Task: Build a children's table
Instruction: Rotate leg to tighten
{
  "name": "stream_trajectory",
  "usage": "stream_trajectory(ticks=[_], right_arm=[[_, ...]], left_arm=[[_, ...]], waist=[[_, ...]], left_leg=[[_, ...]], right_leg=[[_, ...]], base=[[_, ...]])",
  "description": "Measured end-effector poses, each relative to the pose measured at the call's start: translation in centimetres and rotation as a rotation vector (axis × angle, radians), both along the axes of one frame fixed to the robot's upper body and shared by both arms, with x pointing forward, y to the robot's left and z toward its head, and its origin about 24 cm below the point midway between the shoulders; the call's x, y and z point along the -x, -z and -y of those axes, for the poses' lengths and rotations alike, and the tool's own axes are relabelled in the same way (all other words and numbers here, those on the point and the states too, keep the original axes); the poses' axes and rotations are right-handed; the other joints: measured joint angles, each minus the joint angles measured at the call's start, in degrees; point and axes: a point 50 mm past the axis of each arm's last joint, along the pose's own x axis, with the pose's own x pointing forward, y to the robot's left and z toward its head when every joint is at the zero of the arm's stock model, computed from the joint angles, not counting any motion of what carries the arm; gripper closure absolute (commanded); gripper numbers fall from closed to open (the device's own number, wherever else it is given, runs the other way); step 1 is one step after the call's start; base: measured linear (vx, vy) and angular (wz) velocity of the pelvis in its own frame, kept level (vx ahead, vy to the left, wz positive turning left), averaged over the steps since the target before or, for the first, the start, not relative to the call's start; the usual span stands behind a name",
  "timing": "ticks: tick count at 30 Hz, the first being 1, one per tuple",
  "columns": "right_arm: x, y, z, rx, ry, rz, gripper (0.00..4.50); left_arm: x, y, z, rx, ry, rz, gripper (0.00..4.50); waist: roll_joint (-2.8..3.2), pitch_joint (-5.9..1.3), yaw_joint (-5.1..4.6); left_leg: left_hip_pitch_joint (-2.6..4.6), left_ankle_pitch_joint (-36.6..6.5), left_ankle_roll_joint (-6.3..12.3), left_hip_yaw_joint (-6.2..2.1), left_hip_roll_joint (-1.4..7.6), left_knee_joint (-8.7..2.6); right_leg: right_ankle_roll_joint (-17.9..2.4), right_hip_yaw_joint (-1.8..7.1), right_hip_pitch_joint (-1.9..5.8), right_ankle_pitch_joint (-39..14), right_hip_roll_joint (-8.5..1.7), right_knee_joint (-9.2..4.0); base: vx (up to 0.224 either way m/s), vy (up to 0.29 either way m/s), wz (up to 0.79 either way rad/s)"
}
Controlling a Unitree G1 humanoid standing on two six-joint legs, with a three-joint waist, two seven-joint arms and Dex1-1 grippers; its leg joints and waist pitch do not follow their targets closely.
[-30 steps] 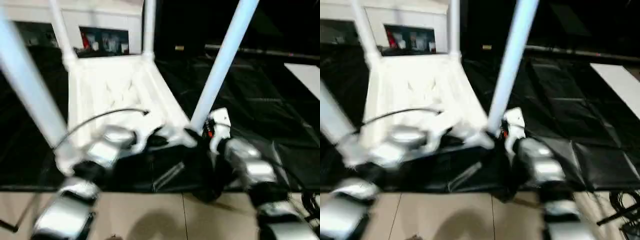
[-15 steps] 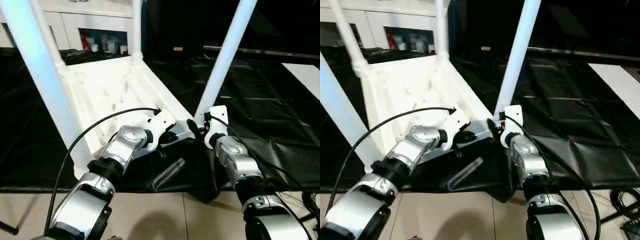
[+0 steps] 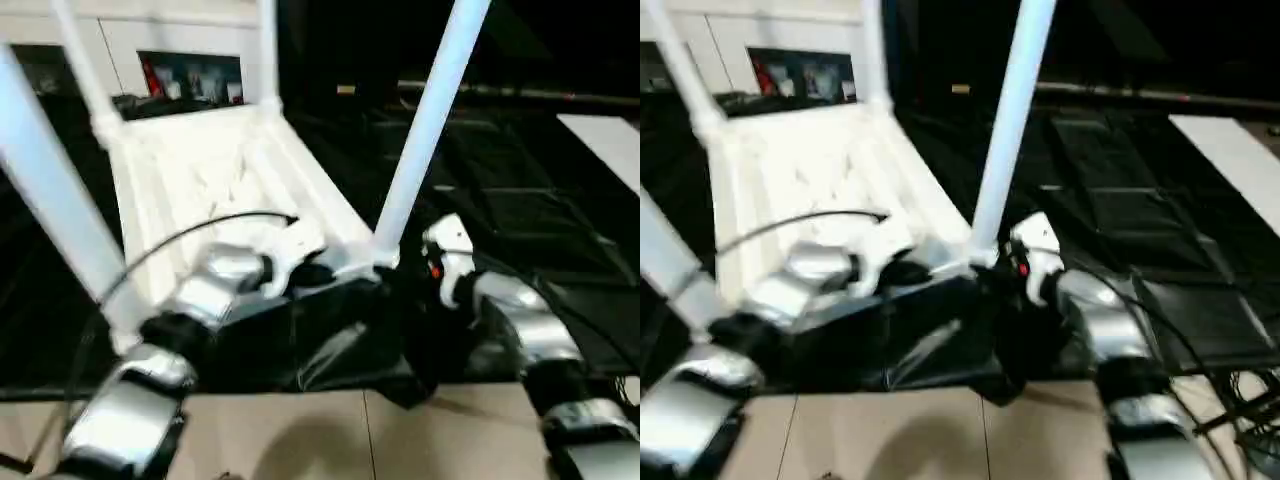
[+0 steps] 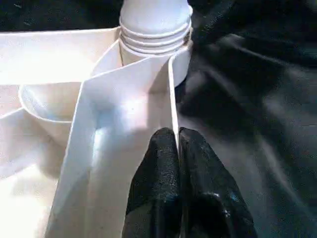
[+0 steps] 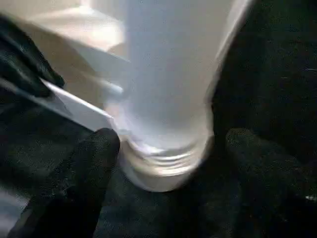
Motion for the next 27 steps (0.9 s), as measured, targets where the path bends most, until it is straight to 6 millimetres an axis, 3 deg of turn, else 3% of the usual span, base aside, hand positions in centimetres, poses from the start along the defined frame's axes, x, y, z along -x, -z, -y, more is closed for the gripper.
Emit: stream_trajectory(ticks=[12,23,27], right_arm=[[0.7,-0.1,-1.2,-0.008,-0.123,-0.013,0.69],[0.6,0.1,-1.6,-0.026,-0.123,-0.019,1.69],[0.6,0.1,-1.6,-0.028,-0.123,-0.019,1.76]], left_arm=[[0.6,-0.2,-0.5,-0.006,0.066,-0.021,4.50],[0.6,-0.2,-0.5,-0.007,0.076,-0.026,4.50],[0.6,-0.2,-0.7,-0.010,0.074,-0.025,4.50]], waist=[[-0.04,0.14,1.08],[-0.23,0.25,1.16],[-0.23,0.25,1.14]], left_leg=[[-0.06,-0.1,0.07,0.09,0.03,0.15],[-0.03,0.0,0.14,0.09,0.03,0.20],[-0.03,0.0,0.14,0.08,0.03,0.22]], right_leg=[[0.0,0.01,-0.04,0.0,-0.04,0.07],[0.0,0.01,-0.02,0.0,-0.05,0.15],[0.0,0.01,-0.02,0.0,-0.05,0.18]], base=[[0.000,0.000,0.00],[0.000,0.000,0.00],[0.000,0.000,0.00]])
